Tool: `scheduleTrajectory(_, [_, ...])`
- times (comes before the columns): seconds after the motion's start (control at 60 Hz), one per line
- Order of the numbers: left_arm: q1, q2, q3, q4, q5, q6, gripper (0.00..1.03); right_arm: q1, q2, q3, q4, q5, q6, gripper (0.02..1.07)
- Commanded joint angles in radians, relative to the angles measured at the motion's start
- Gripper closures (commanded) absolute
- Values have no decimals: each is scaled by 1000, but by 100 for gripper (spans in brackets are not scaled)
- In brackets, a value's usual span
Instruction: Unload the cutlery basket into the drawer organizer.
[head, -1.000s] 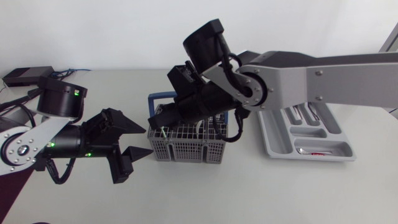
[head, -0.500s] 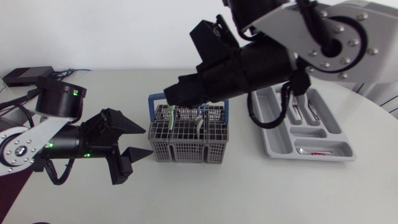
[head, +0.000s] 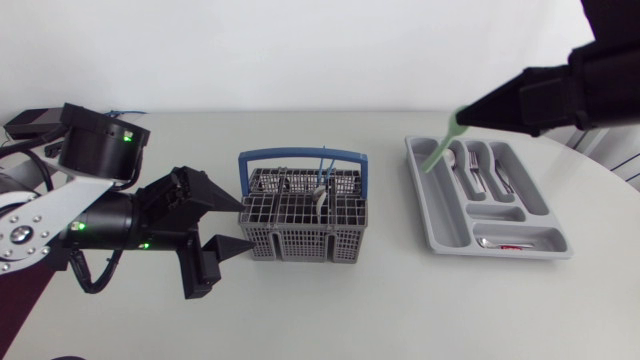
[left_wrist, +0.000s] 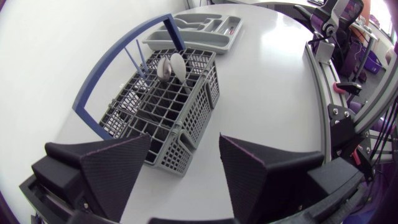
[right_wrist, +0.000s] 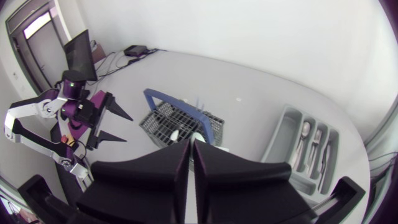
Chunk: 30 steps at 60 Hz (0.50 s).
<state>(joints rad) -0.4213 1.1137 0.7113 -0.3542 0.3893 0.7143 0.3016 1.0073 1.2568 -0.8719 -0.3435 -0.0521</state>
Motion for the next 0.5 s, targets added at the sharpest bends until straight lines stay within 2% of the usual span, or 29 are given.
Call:
scheduleTrajectory(0.0, [-31,32,45,-6,-12,-26,7,-82,-12,-74,-38,3,-78,100])
scheduleTrajectory(0.067, [-62,51,65,-6,-36,-33,7,-167,-16,-117,-49,5,-129,100])
scheduleTrajectory(0.183, [-71,66,77,-6,-44,-36,7,-275,-13,-195,-42,32,-201,100])
scheduleTrajectory(0.367, [-71,87,86,0,-44,-35,7,-355,31,-333,76,175,-261,100])
scheduleTrajectory(0.483, [-71,106,102,1,-44,-32,7,-409,102,-393,166,228,-281,100])
